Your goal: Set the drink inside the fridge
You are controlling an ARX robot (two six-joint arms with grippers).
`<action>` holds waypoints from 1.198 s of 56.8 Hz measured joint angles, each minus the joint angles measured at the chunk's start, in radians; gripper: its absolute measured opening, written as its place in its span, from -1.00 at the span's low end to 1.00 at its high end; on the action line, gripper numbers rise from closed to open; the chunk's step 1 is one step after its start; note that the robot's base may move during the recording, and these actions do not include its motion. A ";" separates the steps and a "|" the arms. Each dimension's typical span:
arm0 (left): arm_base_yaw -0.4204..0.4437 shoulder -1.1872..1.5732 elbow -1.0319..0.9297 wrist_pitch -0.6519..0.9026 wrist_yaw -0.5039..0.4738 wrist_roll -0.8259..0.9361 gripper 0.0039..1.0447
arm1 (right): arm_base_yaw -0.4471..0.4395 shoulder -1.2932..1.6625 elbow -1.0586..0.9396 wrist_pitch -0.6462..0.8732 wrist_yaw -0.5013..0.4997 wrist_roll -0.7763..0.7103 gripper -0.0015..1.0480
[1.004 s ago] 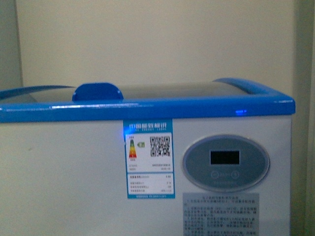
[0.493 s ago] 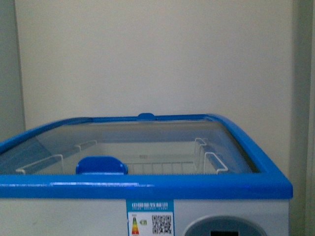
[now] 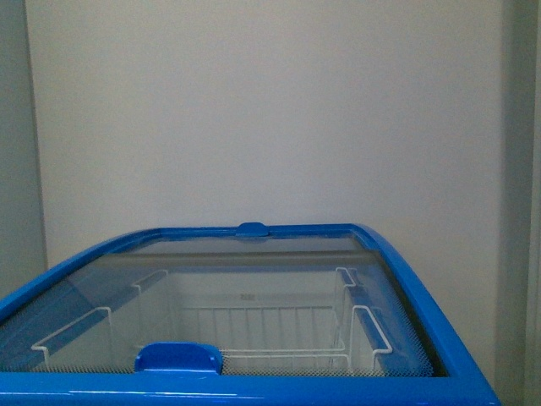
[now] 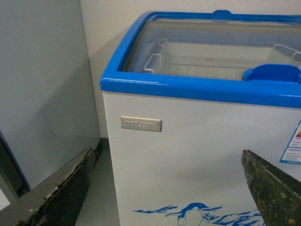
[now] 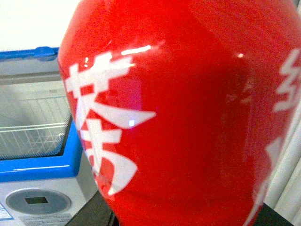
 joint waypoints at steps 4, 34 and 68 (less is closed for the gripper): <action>0.000 0.000 0.000 0.000 0.000 0.000 0.85 | 0.000 0.000 0.000 0.000 0.000 0.000 -0.31; 0.220 0.840 0.285 0.599 0.309 0.025 0.85 | 0.000 0.000 0.000 0.000 0.000 0.000 -0.31; -0.026 1.509 1.002 0.404 0.593 0.654 0.85 | 0.000 0.000 0.000 0.000 0.000 0.000 -0.31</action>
